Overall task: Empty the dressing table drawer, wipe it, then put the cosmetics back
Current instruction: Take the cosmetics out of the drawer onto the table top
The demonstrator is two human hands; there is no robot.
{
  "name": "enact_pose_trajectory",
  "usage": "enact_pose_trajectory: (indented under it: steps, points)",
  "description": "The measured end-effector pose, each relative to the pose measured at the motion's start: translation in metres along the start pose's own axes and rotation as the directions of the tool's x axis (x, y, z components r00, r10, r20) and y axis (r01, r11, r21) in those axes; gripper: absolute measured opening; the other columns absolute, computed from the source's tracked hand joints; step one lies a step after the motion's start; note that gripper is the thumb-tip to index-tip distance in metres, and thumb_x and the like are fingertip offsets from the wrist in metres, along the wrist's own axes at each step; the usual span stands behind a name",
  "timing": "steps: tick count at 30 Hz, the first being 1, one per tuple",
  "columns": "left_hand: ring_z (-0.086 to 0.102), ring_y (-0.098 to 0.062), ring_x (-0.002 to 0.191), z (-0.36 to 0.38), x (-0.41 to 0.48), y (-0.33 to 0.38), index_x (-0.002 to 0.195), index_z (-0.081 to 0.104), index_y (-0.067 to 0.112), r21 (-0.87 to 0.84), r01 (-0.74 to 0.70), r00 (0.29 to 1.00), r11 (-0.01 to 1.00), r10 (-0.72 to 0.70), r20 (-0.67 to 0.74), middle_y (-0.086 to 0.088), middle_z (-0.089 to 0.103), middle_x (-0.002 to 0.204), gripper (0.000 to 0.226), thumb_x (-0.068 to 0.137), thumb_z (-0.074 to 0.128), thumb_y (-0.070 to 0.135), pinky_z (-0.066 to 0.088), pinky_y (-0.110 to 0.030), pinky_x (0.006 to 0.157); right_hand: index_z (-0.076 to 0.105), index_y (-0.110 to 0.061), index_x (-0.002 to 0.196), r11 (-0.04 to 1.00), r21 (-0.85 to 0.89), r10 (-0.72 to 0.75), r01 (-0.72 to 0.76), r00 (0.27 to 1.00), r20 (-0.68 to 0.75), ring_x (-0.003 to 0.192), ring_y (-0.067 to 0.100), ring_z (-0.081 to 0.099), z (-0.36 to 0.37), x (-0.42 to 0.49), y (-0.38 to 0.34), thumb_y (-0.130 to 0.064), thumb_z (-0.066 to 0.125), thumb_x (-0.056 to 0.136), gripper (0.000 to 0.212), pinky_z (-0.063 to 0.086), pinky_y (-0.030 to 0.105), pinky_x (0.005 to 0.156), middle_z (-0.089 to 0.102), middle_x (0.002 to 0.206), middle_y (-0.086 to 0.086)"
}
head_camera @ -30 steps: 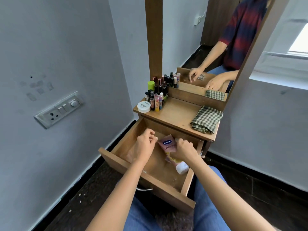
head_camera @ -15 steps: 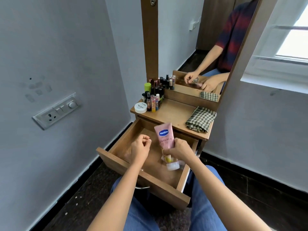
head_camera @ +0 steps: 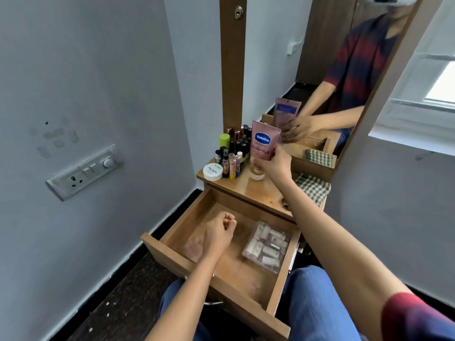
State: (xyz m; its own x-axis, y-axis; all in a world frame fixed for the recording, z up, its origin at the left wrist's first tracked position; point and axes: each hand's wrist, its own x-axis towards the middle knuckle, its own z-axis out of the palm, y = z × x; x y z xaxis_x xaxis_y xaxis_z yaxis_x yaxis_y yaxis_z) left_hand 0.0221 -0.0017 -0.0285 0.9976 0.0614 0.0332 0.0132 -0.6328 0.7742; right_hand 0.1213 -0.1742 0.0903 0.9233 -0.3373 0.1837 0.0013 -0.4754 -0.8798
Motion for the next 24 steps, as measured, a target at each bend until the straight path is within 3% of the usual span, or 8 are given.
enact_pose_trajectory:
  steps: [9,16,20,24]
  points:
    - [0.059,-0.003,0.075,0.011,0.019,-0.007,0.084,0.062,0.028,0.117,-0.032,0.993,0.993,0.018,0.117,0.015,0.062,0.078,0.006,0.090,0.060,0.029,0.043,-0.014,0.063,0.053,-0.013,0.116,0.999,-0.009,-0.038,0.037,0.997,-0.071,0.113,0.020,0.058,0.035,0.051,0.019,-0.015,0.077,0.078,0.045,0.050,0.034,0.094,0.060,0.120,0.005]
    - [0.062,-0.011,0.079,0.021,0.021,-0.012,0.093,0.066,0.019,0.204,0.033,0.974,0.978,-0.078,0.215,0.003,0.070,0.088,0.012,0.091,0.057,0.026,0.044,-0.019,0.066,0.042,-0.008,0.119,0.993,-0.081,-0.089,0.080,0.991,-0.105,0.119,0.025,0.050,0.045,0.047,0.023,-0.003,0.074,0.079,0.051,0.045,0.035,0.098,0.051,0.126,0.012]
    - [0.062,-0.014,0.079,0.020,0.018,-0.012,0.092,0.067,0.016,0.215,0.061,0.963,0.975,-0.115,0.246,0.003,0.066,0.082,0.012,0.090,0.058,0.023,0.046,-0.022,0.067,0.042,-0.007,0.124,0.997,-0.068,-0.033,0.028,0.996,-0.077,0.123,0.026,0.048,0.039,0.034,0.030,-0.005,0.076,0.078,0.057,0.044,0.037,0.102,0.049,0.130,0.013]
    - [0.064,-0.018,0.082,0.015,0.013,-0.004,0.093,0.066,0.014,0.250,0.111,0.921,0.962,-0.195,0.338,-0.001,0.068,0.088,0.014,0.088,0.061,0.027,0.049,-0.025,0.072,0.048,-0.009,0.118,0.998,-0.046,-0.037,0.033,0.995,-0.090,0.107,0.017,0.050,0.018,0.000,0.037,-0.007,0.071,0.080,0.044,0.045,0.031,0.096,0.051,0.119,0.007]
